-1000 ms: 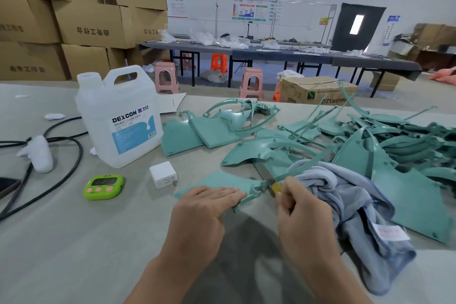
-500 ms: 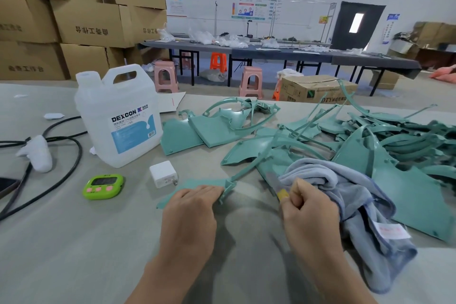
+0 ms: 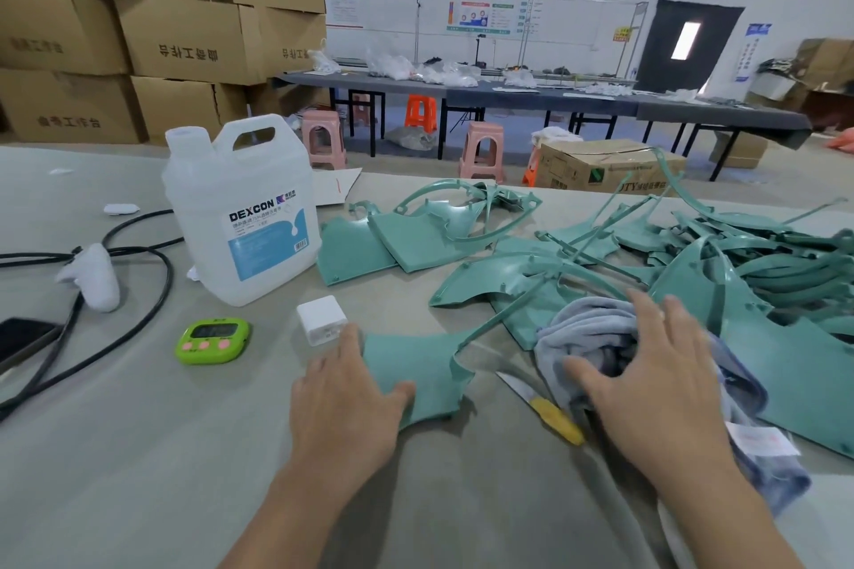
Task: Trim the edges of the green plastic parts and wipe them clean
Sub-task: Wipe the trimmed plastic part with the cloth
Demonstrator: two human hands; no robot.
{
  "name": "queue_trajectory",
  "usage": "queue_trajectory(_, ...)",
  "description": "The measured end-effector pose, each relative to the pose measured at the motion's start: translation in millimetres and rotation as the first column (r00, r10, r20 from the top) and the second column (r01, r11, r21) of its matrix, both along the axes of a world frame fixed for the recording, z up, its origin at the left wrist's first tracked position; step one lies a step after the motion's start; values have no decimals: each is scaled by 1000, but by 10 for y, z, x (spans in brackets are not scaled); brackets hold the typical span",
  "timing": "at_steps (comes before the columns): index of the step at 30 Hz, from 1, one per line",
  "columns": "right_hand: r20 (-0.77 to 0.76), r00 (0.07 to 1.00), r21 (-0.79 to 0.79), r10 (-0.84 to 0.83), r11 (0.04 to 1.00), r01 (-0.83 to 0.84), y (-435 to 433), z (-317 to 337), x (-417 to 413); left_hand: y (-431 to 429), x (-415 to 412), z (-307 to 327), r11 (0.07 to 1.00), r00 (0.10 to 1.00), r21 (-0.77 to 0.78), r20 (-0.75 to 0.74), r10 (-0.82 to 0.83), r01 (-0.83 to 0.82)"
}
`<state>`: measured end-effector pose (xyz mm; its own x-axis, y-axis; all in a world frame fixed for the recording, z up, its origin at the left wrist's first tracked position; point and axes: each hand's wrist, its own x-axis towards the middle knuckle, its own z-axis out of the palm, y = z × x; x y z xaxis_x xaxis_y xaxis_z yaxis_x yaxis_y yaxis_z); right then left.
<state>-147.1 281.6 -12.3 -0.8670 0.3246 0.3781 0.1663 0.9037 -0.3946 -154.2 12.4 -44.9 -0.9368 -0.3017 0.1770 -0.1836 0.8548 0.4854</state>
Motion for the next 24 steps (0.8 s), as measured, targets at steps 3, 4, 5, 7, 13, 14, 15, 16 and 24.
queue_trajectory(3, 132, 988, 25, 77, 996, -81, -4, -85, -85, -34, -122, 30, 970, 999, 242, 44, -6, -4)
queue_trajectory(4, 95, 993, 39, 77, 996, -81, 16, -111, -109, -61, -154, 40, 956, 997, 293, 76, -11, -12)
queue_trajectory(5, 31, 997, 25, 77, 997, -78, 38, -115, -115, -78, -168, 41, 949, 995, 314, 95, -7, -23)
queue_trajectory(7, -144, 987, -82, 70, 993, -82, 87, -100, -119, -55, -138, 49, 969, 996, 241, 87, 28, -49)
queue_trajectory(13, -603, 798, -209, -4, 966, -154, -62, 203, 140, 151, 34, -25, 991, 997, -135, 81, 14, -3)
queue_trajectory(14, -630, 772, -144, 84, 964, -223, -145, 297, 178, 152, 22, -11, 993, 996, -113, 88, 22, -12)
queue_trajectory(15, -617, 762, -65, 195, 953, -296, -253, 374, 207, 148, 6, 14, 996, 995, -85, 98, 33, -25)
queue_trajectory(16, -559, 768, 4, 314, 926, -376, -388, 432, 231, 139, -13, 34, 998, 993, -51, 109, 41, -35)
queue_trajectory(24, 90, 779, 110, 621, 771, -627, -1155, -94, 111, 60, 30, 146, 883, 996, 466, 27, -81, 59)
